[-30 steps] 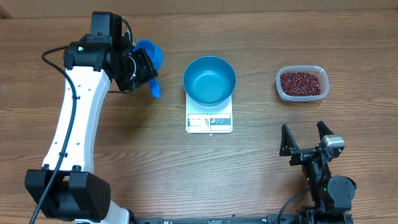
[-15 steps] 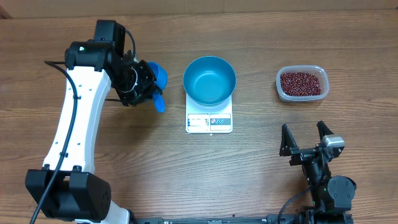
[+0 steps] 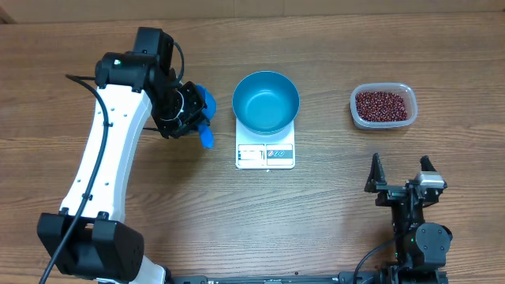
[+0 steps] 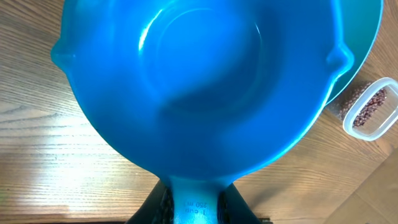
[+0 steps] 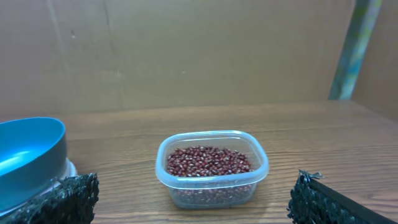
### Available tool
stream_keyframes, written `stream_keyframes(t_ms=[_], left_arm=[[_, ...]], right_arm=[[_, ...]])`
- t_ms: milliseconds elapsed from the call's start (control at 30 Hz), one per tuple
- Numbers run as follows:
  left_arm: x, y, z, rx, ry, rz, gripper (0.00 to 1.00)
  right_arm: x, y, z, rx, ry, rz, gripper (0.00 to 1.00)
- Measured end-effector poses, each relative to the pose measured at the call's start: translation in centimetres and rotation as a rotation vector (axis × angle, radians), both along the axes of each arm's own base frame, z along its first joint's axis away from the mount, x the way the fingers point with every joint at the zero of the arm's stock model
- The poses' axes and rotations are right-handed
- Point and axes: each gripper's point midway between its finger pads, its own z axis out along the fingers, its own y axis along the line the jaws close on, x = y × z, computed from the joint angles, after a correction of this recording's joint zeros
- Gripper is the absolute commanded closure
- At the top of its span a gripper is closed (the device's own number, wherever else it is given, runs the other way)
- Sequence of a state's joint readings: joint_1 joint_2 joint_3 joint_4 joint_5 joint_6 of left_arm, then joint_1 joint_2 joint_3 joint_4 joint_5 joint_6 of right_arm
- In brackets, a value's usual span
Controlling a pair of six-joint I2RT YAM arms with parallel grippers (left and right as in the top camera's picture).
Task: Scoop item into bowl and weigh 150g on scale
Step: 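Lift the blue scoop with the left gripper toward the bowl, then move the right gripper to the scoop handle beside the left gripper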
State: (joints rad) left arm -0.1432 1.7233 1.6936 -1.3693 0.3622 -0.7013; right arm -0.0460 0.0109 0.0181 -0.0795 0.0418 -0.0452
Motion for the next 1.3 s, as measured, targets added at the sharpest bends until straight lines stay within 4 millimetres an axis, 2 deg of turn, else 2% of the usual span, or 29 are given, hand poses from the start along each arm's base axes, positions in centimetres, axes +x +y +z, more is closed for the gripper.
stream_keyframes(t_ms=[133,200,400,500,667,700,767,867,967,1133,1300], left_arm=[[0.0,-0.3,0.1,-0.008,0.005,0.011,0.96],[0.0,-0.6,0.1,-0.023,0.008,0.013,0.96],[-0.4,-1.2,0.3,-0.052,0.024,0.006,0.96],[-0.6,-1.6,0.3,-0.056,0.024,-0.005,0.96],[-0.9,-2.6,0.4,-0.066,0.026,-0.031,0.96],[-0.9,-2.7,0.4,-0.066,0.026,-0.035,0.96],[-1.0,-2.8,0.4,-0.069,0.028,-0.036,0.96],[-0.9,-3.0,0.5,-0.074,0.027,-0.027,0.96],[-0.5,-3.1,0.6,-0.080,0.015,-0.015,0.96],[-0.4,-3.4,0.7,-0.099,0.016,-0.004,0.95],[-0.6,-4.2,1.1,-0.149,0.042,0.015,0.96]], right_arm=[[0.0,0.3,0.0,0.000,0.000,0.020,0.00],[0.0,1.4,0.0,0.000,-0.002,0.080,0.00],[-0.8,6.4,0.9,0.008,-0.037,0.380,0.00],[-1.3,7.8,0.8,0.088,-0.020,0.463,0.00],[-1.7,8.4,1.4,0.281,0.011,0.500,0.00],[-1.8,8.5,1.9,0.304,0.016,0.503,0.00],[-2.4,8.5,4.3,0.350,0.016,0.503,0.00],[-3.3,8.3,9.0,0.390,0.026,0.484,0.00],[-3.4,8.1,11.9,0.429,0.115,0.456,0.00],[-1.7,8.5,14.0,0.449,0.351,0.441,0.00],[0.8,10.7,16.0,0.490,0.483,0.580,0.00]])
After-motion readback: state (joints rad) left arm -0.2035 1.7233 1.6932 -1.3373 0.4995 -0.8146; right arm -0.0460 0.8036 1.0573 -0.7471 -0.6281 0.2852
